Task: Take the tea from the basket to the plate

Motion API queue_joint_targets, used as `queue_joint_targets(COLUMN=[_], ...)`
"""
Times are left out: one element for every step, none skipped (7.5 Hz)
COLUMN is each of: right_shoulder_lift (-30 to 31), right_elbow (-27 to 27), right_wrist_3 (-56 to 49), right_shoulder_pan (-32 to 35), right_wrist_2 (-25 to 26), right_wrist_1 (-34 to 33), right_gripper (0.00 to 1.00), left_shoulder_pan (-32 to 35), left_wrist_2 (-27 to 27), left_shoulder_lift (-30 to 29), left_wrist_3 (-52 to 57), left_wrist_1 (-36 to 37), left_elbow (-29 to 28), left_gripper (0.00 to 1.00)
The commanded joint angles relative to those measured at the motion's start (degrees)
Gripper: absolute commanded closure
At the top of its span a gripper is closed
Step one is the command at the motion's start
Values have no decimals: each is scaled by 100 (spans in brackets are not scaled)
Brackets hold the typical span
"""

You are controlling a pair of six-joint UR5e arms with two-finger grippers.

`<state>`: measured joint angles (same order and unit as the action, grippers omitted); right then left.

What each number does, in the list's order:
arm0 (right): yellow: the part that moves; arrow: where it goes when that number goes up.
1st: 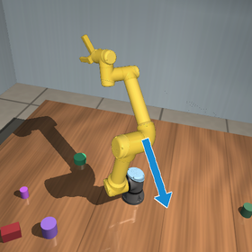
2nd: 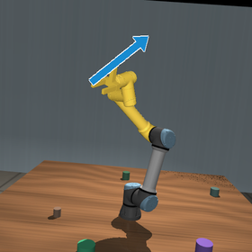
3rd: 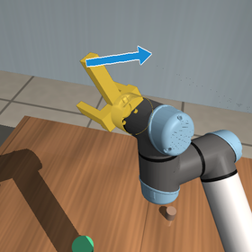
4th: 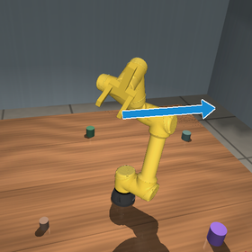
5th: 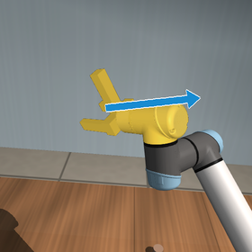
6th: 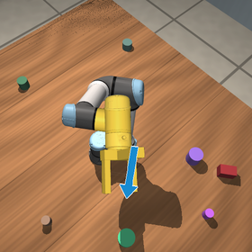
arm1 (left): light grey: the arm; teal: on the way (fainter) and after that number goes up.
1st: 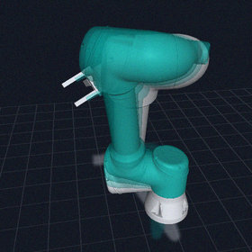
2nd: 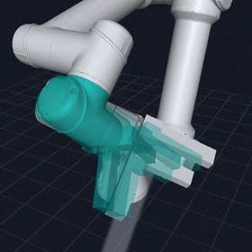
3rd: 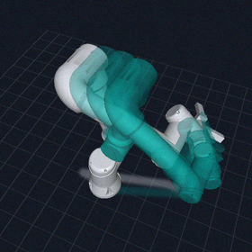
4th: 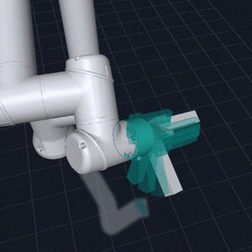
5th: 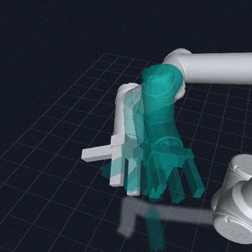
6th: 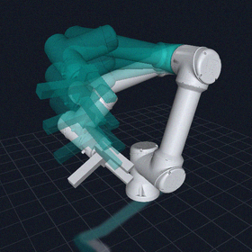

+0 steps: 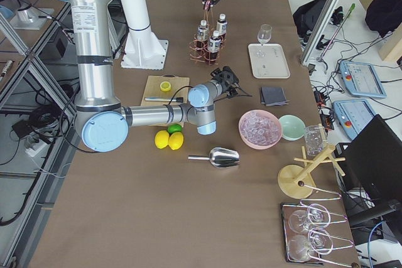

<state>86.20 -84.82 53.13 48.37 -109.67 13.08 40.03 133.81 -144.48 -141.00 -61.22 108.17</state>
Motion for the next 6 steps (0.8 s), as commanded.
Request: queue_joint_targets(right_shoulder_lift=[-138,-165,-165,-174,-174,-174], right_elbow=[9,9,9,0,0,-9], right_wrist_3=[-83,-110,-223,-224,-224,-224], right_shoulder_pan=[-327,-459,-582,-644,-679,-697], right_wrist_2=[340,498,647,701,710,737], right_wrist_1=[2,2,2,2,2,2], right_gripper=[0,0,0,0,0,0], left_shoulder_pan=[-4,5,13,31,31,48], left_wrist_2=[5,5,5,13,13,13], left_shoulder_lift=[-45,-28,-19,-10,-1,-10], left_wrist_3=[-42,-155,-191,-191,-191,-209], left_wrist_1=[-91,-231,-233,-233,-233,-224], left_elbow=[-321,-392,-384,-384,-393,-358], left_gripper=[100,100,100,100,100,100])
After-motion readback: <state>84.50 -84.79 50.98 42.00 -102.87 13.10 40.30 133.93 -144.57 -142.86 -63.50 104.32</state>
